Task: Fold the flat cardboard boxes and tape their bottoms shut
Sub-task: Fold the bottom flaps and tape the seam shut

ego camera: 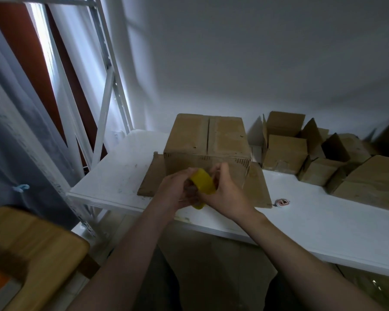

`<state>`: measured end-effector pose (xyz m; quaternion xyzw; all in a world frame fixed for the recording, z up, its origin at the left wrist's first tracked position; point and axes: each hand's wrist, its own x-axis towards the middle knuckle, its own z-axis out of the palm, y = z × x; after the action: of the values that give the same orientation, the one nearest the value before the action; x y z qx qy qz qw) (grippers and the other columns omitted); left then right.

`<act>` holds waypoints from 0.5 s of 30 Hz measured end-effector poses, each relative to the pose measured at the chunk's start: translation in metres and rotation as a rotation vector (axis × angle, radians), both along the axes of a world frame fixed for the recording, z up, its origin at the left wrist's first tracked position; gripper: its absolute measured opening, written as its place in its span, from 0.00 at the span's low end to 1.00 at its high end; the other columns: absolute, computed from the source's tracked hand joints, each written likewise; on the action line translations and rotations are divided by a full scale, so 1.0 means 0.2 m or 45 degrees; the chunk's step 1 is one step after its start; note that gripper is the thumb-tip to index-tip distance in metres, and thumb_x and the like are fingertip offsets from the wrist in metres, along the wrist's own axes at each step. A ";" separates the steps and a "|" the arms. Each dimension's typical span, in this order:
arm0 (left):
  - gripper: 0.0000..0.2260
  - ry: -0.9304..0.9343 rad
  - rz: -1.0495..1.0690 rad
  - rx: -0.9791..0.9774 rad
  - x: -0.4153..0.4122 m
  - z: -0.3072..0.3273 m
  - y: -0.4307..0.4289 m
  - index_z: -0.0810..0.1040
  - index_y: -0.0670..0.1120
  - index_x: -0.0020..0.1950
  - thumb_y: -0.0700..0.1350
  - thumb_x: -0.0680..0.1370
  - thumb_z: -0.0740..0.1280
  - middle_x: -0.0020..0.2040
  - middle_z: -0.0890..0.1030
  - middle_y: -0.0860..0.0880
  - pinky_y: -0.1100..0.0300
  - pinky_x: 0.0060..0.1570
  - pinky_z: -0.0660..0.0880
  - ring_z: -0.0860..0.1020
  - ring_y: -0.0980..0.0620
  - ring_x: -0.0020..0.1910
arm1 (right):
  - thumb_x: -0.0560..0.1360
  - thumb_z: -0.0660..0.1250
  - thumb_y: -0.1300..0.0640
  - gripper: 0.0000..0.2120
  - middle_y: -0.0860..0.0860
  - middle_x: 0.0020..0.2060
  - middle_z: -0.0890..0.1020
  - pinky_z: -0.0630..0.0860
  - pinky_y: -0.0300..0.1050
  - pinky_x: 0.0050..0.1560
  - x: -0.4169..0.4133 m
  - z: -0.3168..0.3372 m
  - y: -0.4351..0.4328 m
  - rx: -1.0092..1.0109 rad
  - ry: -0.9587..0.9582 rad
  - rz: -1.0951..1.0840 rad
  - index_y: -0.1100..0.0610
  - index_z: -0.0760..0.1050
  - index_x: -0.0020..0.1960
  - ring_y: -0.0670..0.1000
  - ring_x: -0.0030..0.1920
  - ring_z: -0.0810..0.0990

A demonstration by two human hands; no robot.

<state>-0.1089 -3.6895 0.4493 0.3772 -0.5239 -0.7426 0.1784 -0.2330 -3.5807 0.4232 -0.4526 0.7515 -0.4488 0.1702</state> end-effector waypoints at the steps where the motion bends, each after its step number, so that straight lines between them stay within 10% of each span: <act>1: 0.11 0.005 0.017 -0.039 0.00 0.02 0.01 0.82 0.50 0.58 0.53 0.78 0.71 0.53 0.85 0.46 0.52 0.46 0.82 0.84 0.46 0.52 | 0.70 0.77 0.47 0.25 0.45 0.46 0.77 0.81 0.56 0.44 0.00 0.02 0.01 -0.018 0.032 0.002 0.44 0.63 0.54 0.46 0.45 0.79; 15: 0.02 -0.123 0.120 -0.956 0.06 0.23 -0.01 0.83 0.57 0.44 0.50 0.76 0.74 0.43 0.82 0.60 0.63 0.44 0.73 0.79 0.58 0.47 | 0.73 0.72 0.47 0.19 0.41 0.55 0.73 0.71 0.40 0.43 -0.08 0.37 0.17 -0.101 0.877 0.294 0.43 0.72 0.62 0.44 0.52 0.73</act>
<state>-0.0959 -3.6917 0.4963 0.3439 -0.7493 -0.4713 0.3133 -0.2482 -3.5477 0.4969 -0.6653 0.6907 -0.2767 -0.0612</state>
